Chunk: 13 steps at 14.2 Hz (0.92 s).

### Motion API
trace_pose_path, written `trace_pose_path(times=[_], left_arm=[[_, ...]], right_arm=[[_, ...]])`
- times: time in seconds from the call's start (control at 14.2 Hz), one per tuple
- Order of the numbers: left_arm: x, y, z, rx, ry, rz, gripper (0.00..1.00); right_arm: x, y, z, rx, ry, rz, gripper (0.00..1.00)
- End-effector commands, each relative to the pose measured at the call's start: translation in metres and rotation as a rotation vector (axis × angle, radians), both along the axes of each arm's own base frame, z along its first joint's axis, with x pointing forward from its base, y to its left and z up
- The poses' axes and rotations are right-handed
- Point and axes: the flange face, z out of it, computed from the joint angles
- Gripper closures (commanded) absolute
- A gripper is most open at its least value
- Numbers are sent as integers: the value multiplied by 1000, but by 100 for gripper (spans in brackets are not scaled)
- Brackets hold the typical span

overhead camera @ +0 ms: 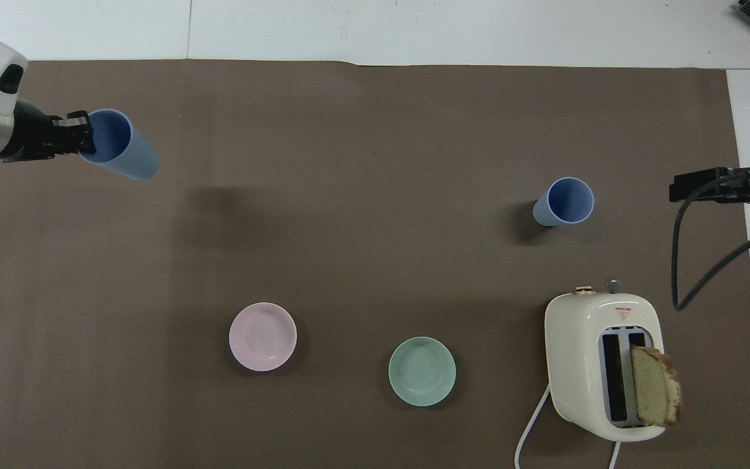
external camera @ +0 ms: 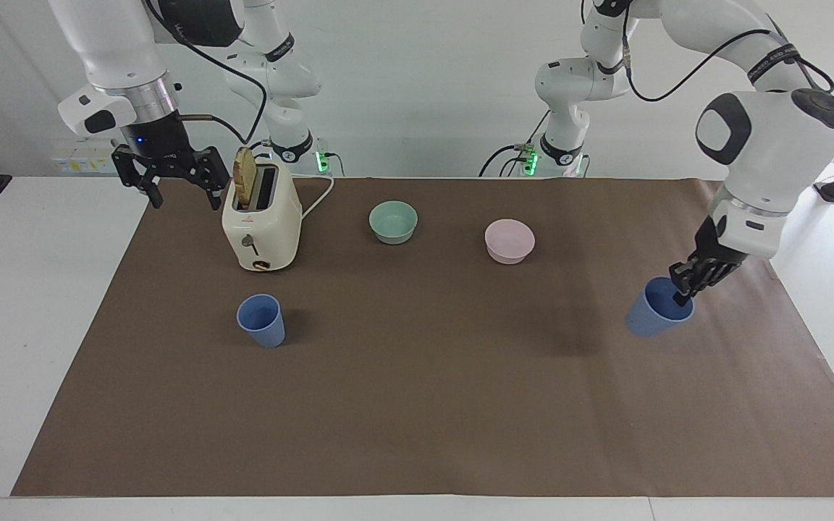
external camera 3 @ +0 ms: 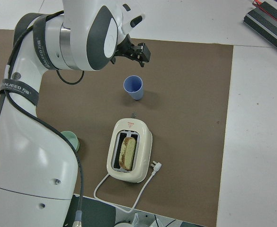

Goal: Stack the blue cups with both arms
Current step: 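Carry the blue cup with the left gripper to the table center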

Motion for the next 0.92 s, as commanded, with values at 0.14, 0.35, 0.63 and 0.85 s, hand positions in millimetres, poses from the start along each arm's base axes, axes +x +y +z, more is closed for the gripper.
trace_pose_path(times=[0.14,0.35,0.63,0.85], left_arm=[[-25,-129,-7,-6,25,34,100],[-45,-176,-19,-19,50,36,100],[-58,-249,-67,-53,19,10,100],[-68,-279,-99,8,-14,-77,100]], right_arm=[[-1,-4,-1,-11,-3,16,0],[-1,-4,-1,-11,-3,16,0],[-1,-4,-1,-11,-3,16,0],[-1,-4,-1,-11,-3,16,0]])
